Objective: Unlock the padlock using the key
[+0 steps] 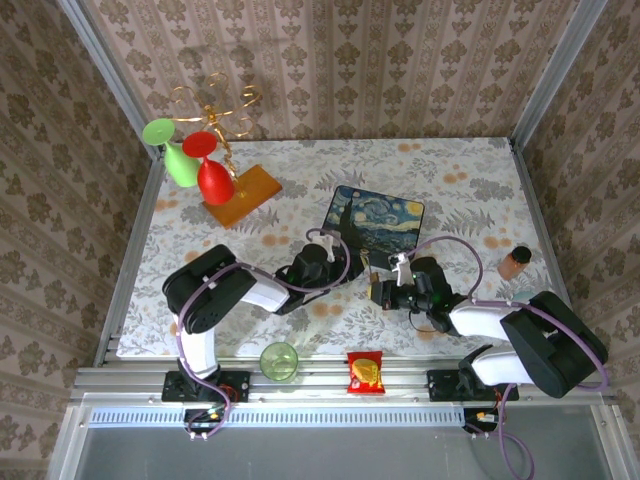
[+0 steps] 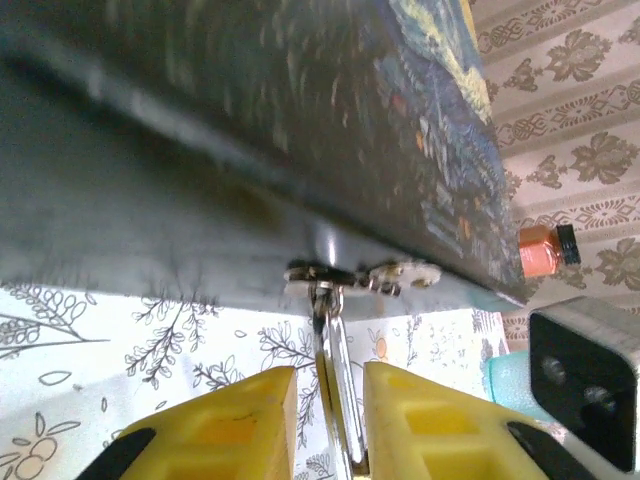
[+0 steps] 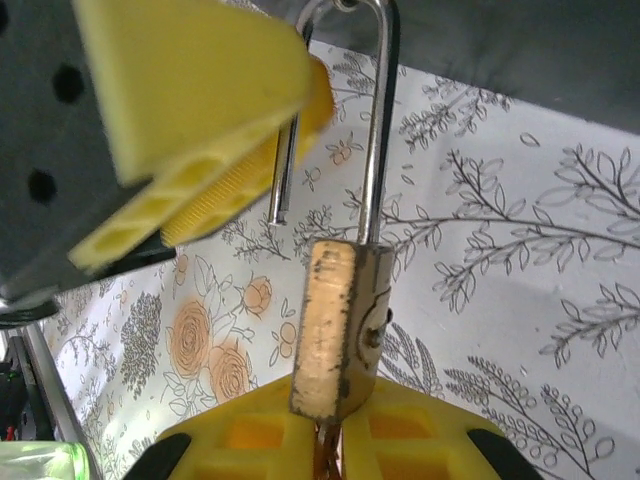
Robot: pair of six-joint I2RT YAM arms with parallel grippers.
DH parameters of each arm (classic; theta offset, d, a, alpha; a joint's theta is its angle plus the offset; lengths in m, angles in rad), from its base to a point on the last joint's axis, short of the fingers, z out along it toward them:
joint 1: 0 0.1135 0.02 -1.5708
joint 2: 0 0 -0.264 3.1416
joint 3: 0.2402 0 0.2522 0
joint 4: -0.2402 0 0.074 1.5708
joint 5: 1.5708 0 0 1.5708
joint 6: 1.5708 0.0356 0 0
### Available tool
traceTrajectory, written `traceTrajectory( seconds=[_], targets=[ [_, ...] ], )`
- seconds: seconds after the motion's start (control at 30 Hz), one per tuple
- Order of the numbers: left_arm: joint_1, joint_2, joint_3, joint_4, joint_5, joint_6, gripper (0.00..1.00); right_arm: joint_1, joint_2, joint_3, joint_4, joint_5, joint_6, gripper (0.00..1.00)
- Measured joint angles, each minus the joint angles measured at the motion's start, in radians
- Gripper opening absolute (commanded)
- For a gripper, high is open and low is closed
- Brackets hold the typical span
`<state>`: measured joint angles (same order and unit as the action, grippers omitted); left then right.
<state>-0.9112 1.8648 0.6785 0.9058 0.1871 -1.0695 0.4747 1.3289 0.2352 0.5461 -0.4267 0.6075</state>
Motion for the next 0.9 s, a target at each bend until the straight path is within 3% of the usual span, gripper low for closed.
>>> traceTrajectory(
  seconds=[0.27, 0.47, 0.73, 0.9],
  targets=[
    [0.015, 0.012, 0.053, -0.089, 0.022, 0.051, 0.20, -0.040, 0.037, -0.010, 0.009, -0.030, 0.019, 0.14],
    [0.011, 0.033, 0.055, -0.091, 0.025, 0.059, 0.21, -0.046, 0.040, -0.012, 0.006, -0.033, 0.024, 0.33],
    [0.007, 0.034, 0.055, -0.090, 0.025, 0.060, 0.21, -0.042, -0.131, 0.005, -0.222, 0.170, 0.055, 0.44],
    [0.008, 0.033, 0.039, -0.066, 0.025, 0.060, 0.24, -0.042, -0.177, 0.023, -0.268, 0.229, 0.036, 0.46]
  ],
)
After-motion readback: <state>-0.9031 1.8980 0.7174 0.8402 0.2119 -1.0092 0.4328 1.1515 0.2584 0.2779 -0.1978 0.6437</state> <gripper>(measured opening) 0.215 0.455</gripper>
